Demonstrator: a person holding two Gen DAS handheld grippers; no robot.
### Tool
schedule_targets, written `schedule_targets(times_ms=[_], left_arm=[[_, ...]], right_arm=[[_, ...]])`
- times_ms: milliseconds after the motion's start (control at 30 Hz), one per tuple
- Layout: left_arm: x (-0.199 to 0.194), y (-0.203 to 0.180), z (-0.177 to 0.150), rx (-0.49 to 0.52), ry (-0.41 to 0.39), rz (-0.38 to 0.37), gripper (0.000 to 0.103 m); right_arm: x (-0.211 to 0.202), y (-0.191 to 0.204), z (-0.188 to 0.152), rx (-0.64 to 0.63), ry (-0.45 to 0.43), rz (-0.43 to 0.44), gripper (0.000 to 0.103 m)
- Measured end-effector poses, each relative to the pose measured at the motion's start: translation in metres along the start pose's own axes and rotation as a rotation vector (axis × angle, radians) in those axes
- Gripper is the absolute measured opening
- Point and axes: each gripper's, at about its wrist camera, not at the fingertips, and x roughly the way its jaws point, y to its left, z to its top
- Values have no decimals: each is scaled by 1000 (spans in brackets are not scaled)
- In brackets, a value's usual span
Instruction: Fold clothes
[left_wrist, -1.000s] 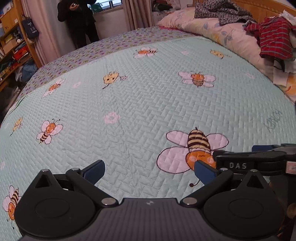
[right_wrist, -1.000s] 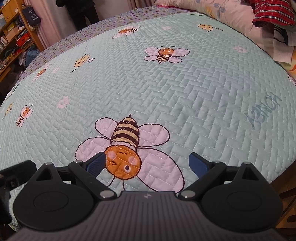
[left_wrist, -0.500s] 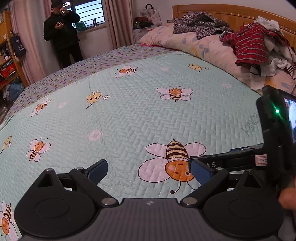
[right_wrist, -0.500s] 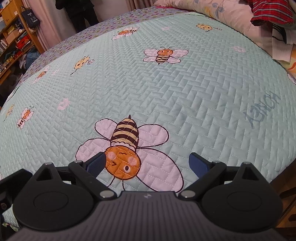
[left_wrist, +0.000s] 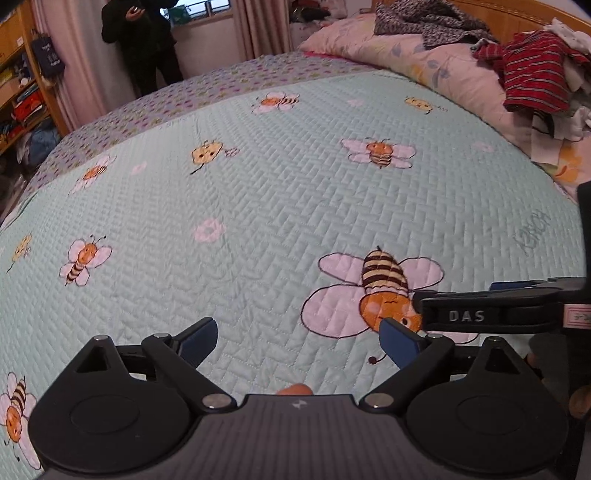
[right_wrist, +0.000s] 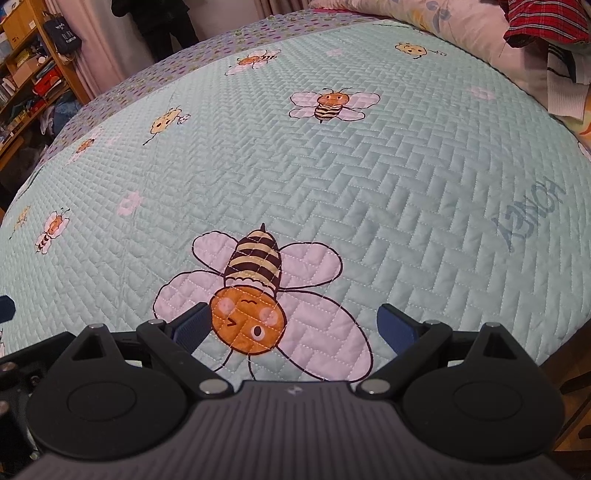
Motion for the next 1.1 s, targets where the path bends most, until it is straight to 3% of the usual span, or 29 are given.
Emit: schedule_targets(times_ms=[533,1100], left_arm=[[17,13,-2,-61,85,12,95],[24,15,-2,-73,120,12,95]], right_arm=[[4,6,-1,-19,12,-9,96],[2,2,0,-15,1,-27,96]])
